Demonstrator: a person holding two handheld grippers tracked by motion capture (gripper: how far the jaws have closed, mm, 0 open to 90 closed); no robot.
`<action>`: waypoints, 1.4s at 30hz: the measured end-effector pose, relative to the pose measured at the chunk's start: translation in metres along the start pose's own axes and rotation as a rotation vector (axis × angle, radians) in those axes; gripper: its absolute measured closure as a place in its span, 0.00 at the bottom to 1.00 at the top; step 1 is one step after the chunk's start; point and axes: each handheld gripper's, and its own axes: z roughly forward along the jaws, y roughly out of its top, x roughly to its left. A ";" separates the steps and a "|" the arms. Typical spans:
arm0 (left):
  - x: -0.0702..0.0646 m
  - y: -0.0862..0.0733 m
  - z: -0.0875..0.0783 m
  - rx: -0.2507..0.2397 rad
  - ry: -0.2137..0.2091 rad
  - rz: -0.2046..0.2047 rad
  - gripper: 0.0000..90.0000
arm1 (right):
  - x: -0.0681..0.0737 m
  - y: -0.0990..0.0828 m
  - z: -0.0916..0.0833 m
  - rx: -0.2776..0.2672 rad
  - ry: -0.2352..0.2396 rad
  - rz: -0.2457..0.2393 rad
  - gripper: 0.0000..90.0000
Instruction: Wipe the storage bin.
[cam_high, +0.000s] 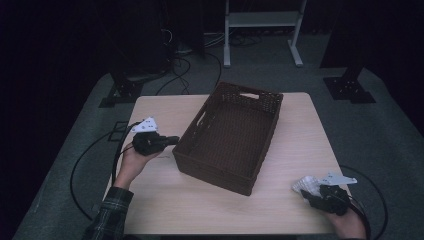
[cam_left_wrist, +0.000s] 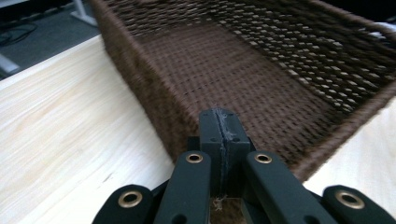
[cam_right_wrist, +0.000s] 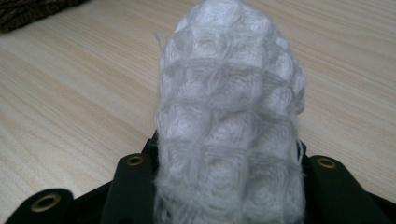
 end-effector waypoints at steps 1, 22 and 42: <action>0.000 0.000 0.000 0.000 0.000 0.000 1.00 | 0.000 0.000 0.000 0.000 0.000 0.000 0.60; -0.003 -0.019 -0.008 0.022 0.015 -0.021 1.00 | 0.000 0.000 0.000 0.000 -0.002 -0.006 0.60; -0.048 -0.015 0.008 0.036 -0.135 0.044 1.00 | 0.001 0.000 0.000 0.002 -0.003 -0.011 0.60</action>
